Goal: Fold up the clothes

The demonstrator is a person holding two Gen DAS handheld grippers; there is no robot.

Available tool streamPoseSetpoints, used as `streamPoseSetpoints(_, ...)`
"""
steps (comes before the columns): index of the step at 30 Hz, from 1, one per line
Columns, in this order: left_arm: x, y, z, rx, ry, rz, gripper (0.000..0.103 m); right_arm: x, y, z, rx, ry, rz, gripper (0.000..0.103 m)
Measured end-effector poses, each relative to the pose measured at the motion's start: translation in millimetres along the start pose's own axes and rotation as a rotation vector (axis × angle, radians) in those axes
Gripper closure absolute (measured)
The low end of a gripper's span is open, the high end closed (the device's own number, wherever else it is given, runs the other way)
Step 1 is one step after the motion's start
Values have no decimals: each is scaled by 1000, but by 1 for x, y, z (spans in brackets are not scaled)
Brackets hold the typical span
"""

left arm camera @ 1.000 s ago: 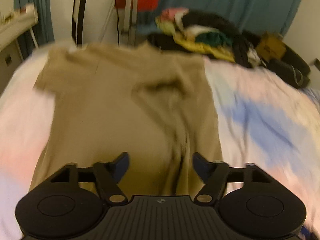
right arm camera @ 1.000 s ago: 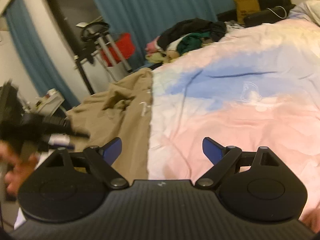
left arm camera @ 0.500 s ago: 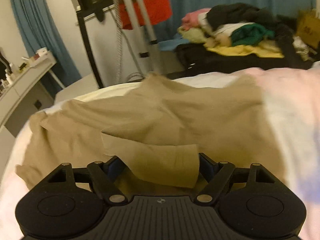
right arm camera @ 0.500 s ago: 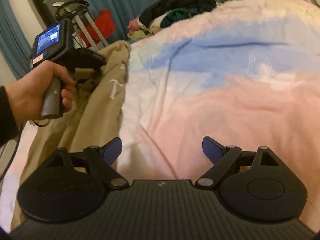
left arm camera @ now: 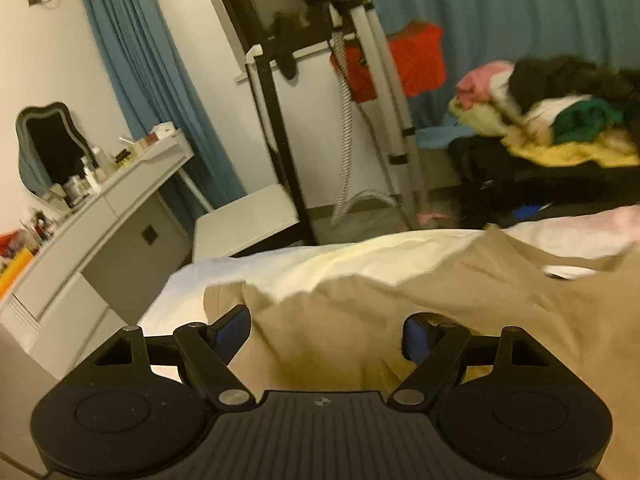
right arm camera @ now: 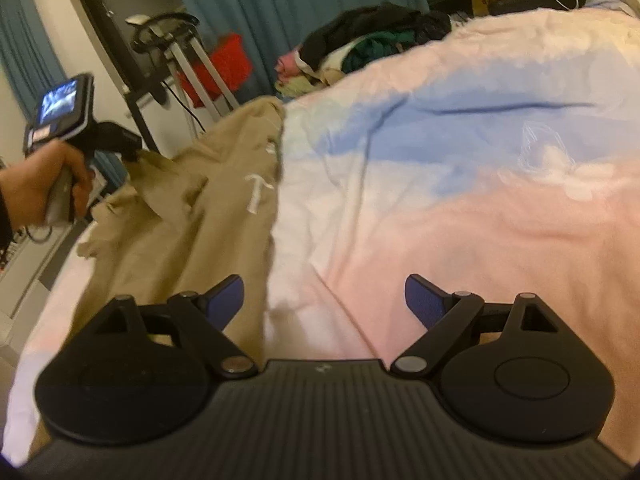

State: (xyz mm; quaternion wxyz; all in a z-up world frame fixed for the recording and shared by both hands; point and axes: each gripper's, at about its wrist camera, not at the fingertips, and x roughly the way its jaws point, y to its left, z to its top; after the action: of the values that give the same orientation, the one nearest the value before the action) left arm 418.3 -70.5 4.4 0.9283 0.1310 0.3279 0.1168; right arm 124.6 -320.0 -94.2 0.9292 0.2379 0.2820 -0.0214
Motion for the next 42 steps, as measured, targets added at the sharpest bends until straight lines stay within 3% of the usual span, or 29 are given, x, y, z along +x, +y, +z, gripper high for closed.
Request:
streamPoseSetpoints(5,-90,13,-56,-81,-39,-184,19,-10,7,3,-7,-31,63,14)
streamPoseSetpoints(9,-161,19,-105,-97,-108,-265,16,-26,12,4,-15,-66,110,14)
streamPoseSetpoints(13,-213,37,-157,-229,-108,-383,15,-47,17,3,-38,-95,190,14)
streamPoseSetpoints(18,-247,52,-199,-218,-124,-421,15,-68,29,-4,-69,-80,301,14)
streamPoseSetpoints(24,-235,75,-208,-203,-132,-440,15,-59,40,-4,-29,12,369,33)
streamPoseSetpoints(27,-214,86,-207,-245,-109,-472,15,-35,47,9,-21,39,372,34)
streamPoseSetpoints(31,-189,96,-213,-336,-46,-538,15,27,70,43,-31,60,379,34)
streamPoseSetpoints(33,-184,97,-217,-331,-36,-556,15,62,84,61,-48,68,378,34)
streamPoseSetpoints(36,-177,102,-220,-310,-79,-514,15,122,106,85,-62,95,347,34)
streamPoseSetpoints(39,-159,113,-221,-376,-61,-522,15,169,123,95,-66,116,322,34)
streamPoseSetpoints(42,-139,120,-224,-398,-37,-467,15,208,136,93,-117,180,257,36)
